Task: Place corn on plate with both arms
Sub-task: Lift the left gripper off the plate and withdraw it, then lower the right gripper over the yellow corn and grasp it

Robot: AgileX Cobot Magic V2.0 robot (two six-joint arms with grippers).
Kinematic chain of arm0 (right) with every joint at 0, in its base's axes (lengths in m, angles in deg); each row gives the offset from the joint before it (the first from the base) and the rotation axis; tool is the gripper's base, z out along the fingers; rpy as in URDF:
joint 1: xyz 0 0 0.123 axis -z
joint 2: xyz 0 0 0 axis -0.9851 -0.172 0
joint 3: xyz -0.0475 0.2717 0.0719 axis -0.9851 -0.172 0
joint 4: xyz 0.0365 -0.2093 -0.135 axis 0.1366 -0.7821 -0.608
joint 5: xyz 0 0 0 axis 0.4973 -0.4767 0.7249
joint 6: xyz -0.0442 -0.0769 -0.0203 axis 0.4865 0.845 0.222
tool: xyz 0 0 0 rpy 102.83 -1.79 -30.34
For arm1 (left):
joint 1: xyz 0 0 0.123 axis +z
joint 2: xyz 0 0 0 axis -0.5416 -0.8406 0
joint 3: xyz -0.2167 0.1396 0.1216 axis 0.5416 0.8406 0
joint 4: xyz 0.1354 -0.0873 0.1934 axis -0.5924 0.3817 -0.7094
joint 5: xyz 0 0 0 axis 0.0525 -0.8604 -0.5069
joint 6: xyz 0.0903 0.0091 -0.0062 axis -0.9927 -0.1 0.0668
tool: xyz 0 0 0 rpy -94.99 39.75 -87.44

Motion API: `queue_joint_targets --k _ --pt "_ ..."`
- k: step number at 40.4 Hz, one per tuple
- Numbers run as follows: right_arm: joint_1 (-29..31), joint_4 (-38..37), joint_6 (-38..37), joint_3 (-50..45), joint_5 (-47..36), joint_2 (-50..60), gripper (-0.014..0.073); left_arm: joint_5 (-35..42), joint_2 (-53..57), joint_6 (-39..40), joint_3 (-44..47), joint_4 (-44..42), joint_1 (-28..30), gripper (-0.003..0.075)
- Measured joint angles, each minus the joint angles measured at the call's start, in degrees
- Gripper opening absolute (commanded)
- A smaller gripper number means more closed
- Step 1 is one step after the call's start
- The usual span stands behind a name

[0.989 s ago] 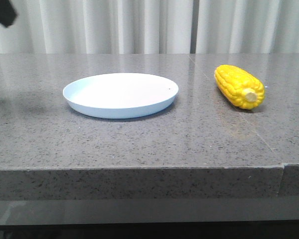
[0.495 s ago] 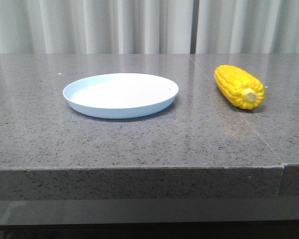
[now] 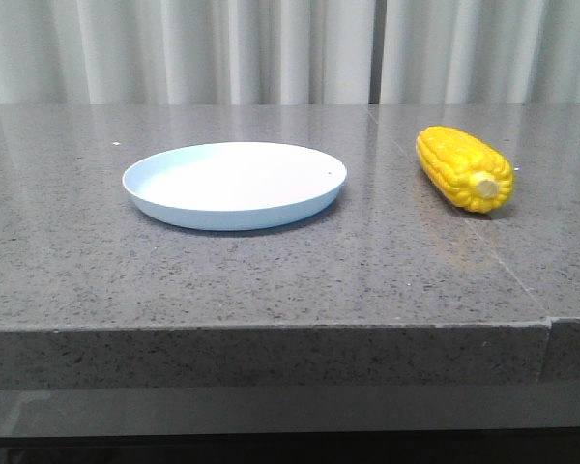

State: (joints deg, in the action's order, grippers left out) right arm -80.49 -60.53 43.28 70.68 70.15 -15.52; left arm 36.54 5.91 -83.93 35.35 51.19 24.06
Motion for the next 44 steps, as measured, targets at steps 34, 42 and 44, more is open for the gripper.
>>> queue_joint_targets --k 34,42,44 --pt "-7.1 10.0 0.0 19.3 5.0 -49.1 0.0644 -0.1 1.7 0.0 0.3 -0.1 0.0 -0.002" --pt "-9.8 13.0 0.0 27.0 6.1 -60.9 0.0644 -0.1 1.7 0.0 0.3 -0.1 0.0 -0.002" --pt "-10.0 13.2 0.0 28.9 6.3 -63.7 0.0644 -0.1 1.7 0.0 0.3 -0.1 0.0 -0.002"
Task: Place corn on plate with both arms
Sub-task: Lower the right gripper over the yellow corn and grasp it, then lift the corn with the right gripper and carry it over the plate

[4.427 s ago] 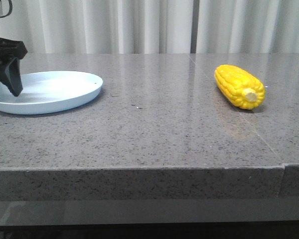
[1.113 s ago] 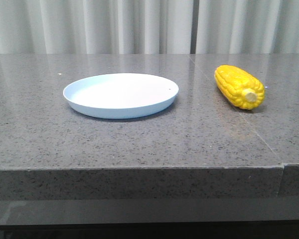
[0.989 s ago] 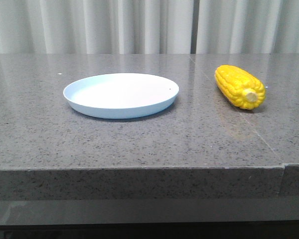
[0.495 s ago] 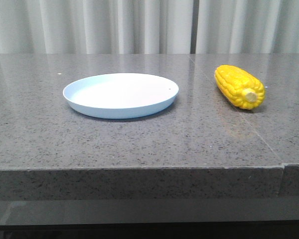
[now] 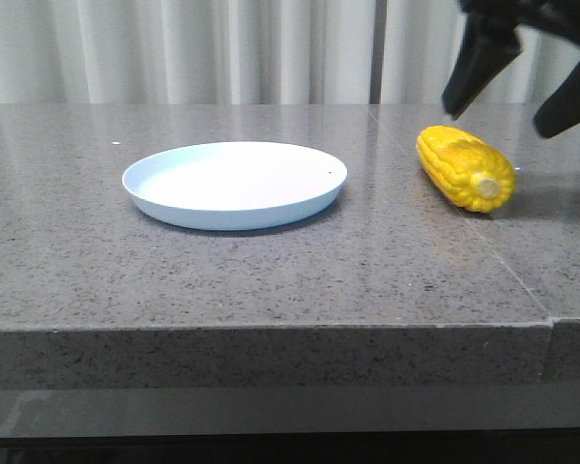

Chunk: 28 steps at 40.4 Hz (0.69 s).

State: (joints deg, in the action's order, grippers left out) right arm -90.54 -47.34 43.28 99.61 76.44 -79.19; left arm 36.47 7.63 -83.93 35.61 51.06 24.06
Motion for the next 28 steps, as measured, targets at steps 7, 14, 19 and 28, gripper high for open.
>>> queue_joint_targets --k 7,14,19,28 --pt "0.0 0.2 0.0 5.1 1.1 -7.8 0.0643 0.0 0.0 0.0 0.0 0.0 0.0 -0.002" --pt "-0.1 0.2 0.0 7.7 2.2 -11.0 0.0466 0.0 0.0 0.0 0.0 0.0 0.0 -0.002" --pt "-0.1 0.5 0.0 7.8 3.5 -11.2 0.0227 0.0 0.0 0.0 0.1 0.0 0.0 -0.002" --pt "-0.1 0.5 0.0 7.9 4.7 -10.6 0.0113 0.0 0.0 0.0 0.1 0.0 0.0 -0.002"
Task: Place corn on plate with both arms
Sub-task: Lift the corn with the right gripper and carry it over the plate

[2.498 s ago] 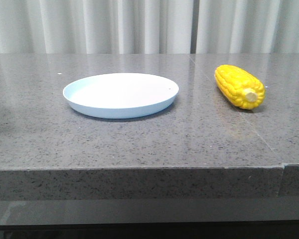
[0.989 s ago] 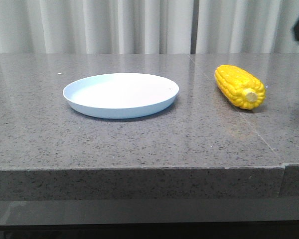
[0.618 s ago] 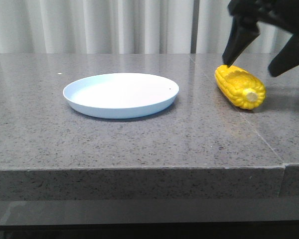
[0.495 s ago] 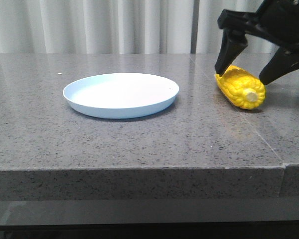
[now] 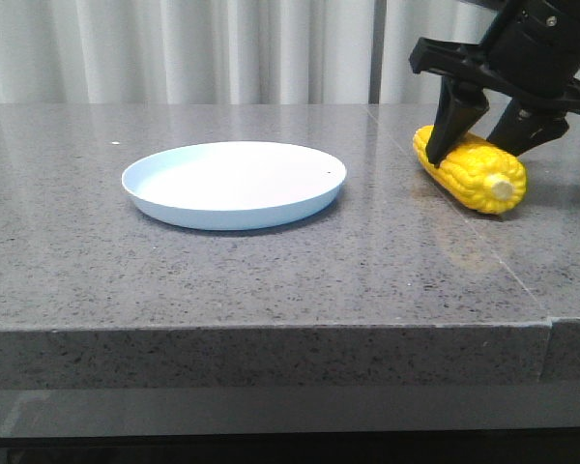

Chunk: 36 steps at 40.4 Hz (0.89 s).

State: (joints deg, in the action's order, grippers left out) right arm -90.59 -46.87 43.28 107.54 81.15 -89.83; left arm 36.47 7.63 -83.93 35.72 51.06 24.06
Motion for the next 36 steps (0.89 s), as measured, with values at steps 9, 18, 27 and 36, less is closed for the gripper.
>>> queue_joint_targets --k 9,18,27,36 --pt "-1.4 -0.6 -4.3 2.5 3.0 4.1 0.0113 0.0 0.0 0.0 0.0 0.0 0.0 -0.002" --pt "-10.6 -7.9 -15.6 10.4 6.0 3.6 0.0113 0.0 0.0 0.0 0.0 0.0 0.0 -0.002" --pt "-22.1 -19.9 -30.5 21.9 11.6 -4.4 0.0113 0.0 0.0 0.0 0.0 0.0 1.1 -0.002" --pt "-26.3 -21.8 -36.7 27.1 13.0 -13.1 0.0113 0.0 0.0 0.0 0.0 0.0 1.1 -0.002"
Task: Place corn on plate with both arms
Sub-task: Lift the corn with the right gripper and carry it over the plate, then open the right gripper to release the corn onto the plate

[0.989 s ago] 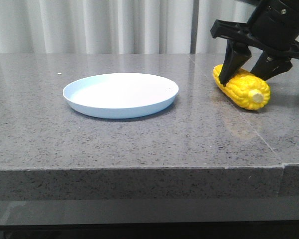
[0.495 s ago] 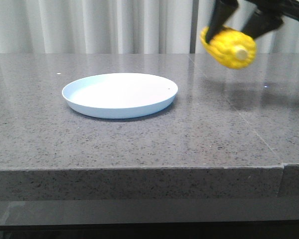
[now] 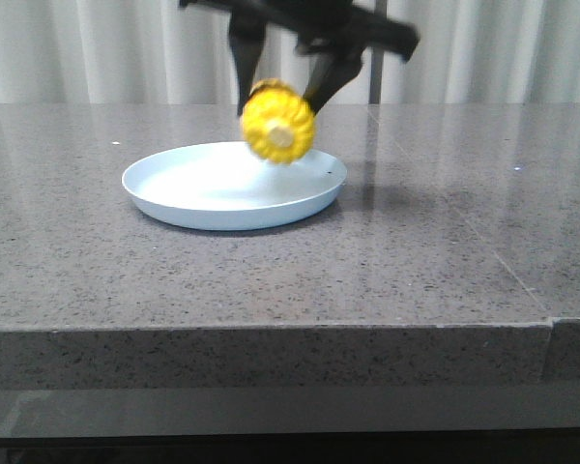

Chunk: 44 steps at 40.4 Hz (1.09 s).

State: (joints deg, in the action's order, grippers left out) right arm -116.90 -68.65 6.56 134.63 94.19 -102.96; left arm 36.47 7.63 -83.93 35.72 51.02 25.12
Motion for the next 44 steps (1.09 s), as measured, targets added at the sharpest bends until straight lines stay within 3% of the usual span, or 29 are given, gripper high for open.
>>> queue_joint_targets --k 7,17,20,25,31,38,44 --pt "-0.5 0.0 -2.3 1.1 0.1 -4.0 0.0188 -0.1 0.0 0.0 0.0 0.0 0.0 -0.002" --pt "-0.5 -0.3 -3.2 1.6 0.5 -4.2 0.0526 -0.1 0.0 0.0 0.0 0.0 0.0 -0.002" --pt "-0.5 -0.5 -3.4 1.6 0.6 -4.2 0.0571 -0.1 0.0 0.0 0.0 0.0 0.0 -0.002" --pt "-0.5 -2.4 -3.6 1.6 1.5 -3.3 0.0573 -0.1 0.0 0.0 0.0 0.0 0.0 -0.002" --pt "0.3 -3.8 -3.0 1.6 4.2 0.0 0.0478 -0.1 0.0 0.0 0.0 0.0 0.0 -0.002" --pt "3.9 -1.7 1.4 1.6 7.3 3.3 0.0186 -0.1 0.0 0.0 0.0 0.0 0.0 -0.002" --pt "7.4 3.3 7.3 1.6 7.8 5.8 0.0033 -0.1 0.0 0.0 0.0 0.0 0.0 -0.002"
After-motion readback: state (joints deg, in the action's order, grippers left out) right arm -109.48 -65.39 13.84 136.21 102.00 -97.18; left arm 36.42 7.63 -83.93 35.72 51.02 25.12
